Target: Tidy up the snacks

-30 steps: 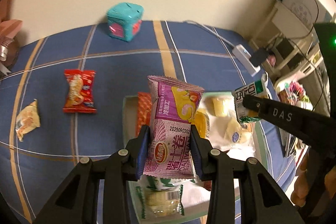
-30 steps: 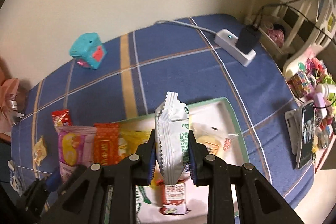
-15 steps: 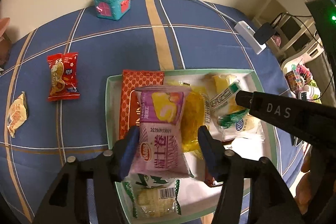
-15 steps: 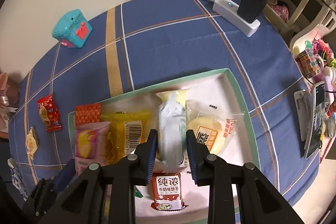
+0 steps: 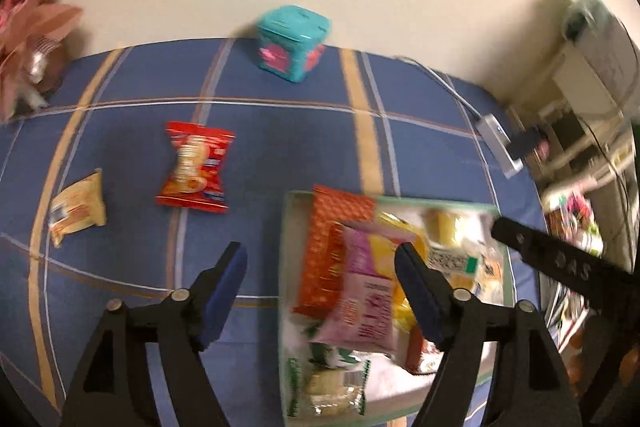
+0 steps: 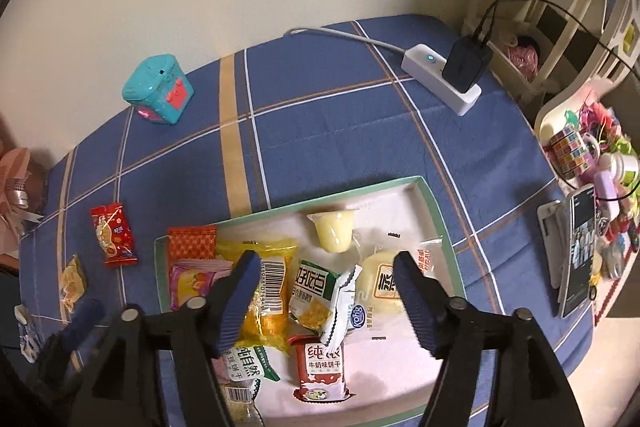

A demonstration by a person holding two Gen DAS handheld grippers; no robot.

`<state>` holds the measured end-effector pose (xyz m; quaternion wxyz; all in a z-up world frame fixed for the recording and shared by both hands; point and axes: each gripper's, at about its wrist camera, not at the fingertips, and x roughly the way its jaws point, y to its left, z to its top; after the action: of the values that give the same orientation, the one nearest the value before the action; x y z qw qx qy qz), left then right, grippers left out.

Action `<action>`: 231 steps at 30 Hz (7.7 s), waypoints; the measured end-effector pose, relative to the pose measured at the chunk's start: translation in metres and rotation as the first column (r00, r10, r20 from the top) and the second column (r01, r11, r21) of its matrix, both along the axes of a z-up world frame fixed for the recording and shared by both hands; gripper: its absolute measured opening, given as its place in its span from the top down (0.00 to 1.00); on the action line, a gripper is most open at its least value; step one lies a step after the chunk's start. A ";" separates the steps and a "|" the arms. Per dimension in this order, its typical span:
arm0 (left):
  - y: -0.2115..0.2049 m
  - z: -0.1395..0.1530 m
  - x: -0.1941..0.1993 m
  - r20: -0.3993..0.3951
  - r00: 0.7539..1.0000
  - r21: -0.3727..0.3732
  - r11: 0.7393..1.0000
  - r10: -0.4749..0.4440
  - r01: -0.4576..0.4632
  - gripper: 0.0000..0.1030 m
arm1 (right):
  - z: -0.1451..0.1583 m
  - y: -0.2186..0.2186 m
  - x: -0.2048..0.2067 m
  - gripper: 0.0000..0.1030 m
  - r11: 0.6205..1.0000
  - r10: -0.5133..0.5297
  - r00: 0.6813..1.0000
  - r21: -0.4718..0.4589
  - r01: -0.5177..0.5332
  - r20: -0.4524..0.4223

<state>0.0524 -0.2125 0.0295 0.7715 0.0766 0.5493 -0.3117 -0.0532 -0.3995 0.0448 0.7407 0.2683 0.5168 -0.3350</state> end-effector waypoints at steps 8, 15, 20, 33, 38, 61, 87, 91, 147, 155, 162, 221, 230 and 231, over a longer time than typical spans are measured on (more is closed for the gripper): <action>0.034 -0.002 0.024 0.029 0.992 0.015 0.992 0.122 -0.123 0.14 | -0.005 0.009 0.007 0.19 1.000 0.025 0.999 -0.001 -0.025 -0.030; 0.046 -0.004 0.031 0.029 0.987 0.010 0.988 0.156 -0.156 0.14 | -0.003 0.019 0.016 0.19 0.999 0.048 0.998 -0.008 -0.048 -0.031; 0.052 -0.003 0.034 0.050 0.985 0.011 0.986 0.164 -0.165 0.11 | -0.002 0.029 0.025 0.19 0.997 0.071 0.997 -0.009 -0.072 -0.032; 0.109 -0.008 0.072 0.076 0.954 0.022 0.956 0.290 -0.292 0.00 | -0.001 0.078 0.063 0.02 0.985 0.169 0.986 -0.038 -0.169 -0.005; 0.151 -0.012 0.097 0.079 0.923 0.021 0.925 0.376 -0.379 0.00 | -0.005 0.113 0.090 0.02 0.967 0.256 0.965 -0.033 -0.254 0.059; 0.169 -0.093 0.159 -0.018 0.899 -0.022 0.899 0.438 -0.438 0.01 | -0.089 0.160 0.208 0.19 0.927 0.373 0.926 -0.051 -0.371 0.050; 0.168 -0.088 0.145 -0.024 0.912 -0.005 0.912 0.409 -0.409 0.35 | -0.086 0.164 0.207 0.60 0.920 0.390 0.916 -0.006 -0.391 0.095; 0.163 -0.072 0.131 -0.022 0.918 -0.010 0.918 0.396 -0.397 0.35 | -0.072 0.166 0.191 0.60 0.923 0.383 0.917 -0.005 -0.385 0.111; 0.066 -0.042 -0.078 -0.122 0.992 0.004 1.000 -0.020 0.020 0.24 | -0.042 0.070 -0.067 0.27 0.997 0.048 0.996 0.063 -0.044 -0.069; 0.098 -0.033 -0.077 0.080 0.996 0.150 0.987 0.045 -0.056 0.04 | -0.035 0.096 -0.070 0.09 0.995 0.102 0.993 0.022 -0.101 -0.052; 0.127 -0.034 -0.075 0.094 0.991 0.162 0.981 0.096 -0.110 0.01 | -0.022 0.126 -0.075 0.00 0.988 0.156 0.988 -0.014 -0.156 -0.010; 0.167 -0.023 -0.085 0.150 0.977 0.243 0.952 0.153 -0.186 0.01 | -0.020 0.153 -0.087 0.00 0.982 0.186 0.982 -0.018 -0.186 0.002; 0.169 -0.024 -0.084 0.145 0.976 0.244 0.949 0.166 -0.197 0.01 | -0.020 0.155 -0.087 0.00 0.982 0.186 0.983 -0.019 -0.185 0.001; 0.169 -0.024 -0.084 0.145 0.975 0.244 0.949 0.167 -0.199 0.01 | -0.020 0.154 -0.087 0.00 0.982 0.187 0.982 -0.019 -0.187 0.001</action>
<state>-0.0317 -0.0438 0.0053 0.8128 0.1437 0.5416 -0.1596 -0.1407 -0.2453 0.0250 0.7721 0.2121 0.5354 -0.2687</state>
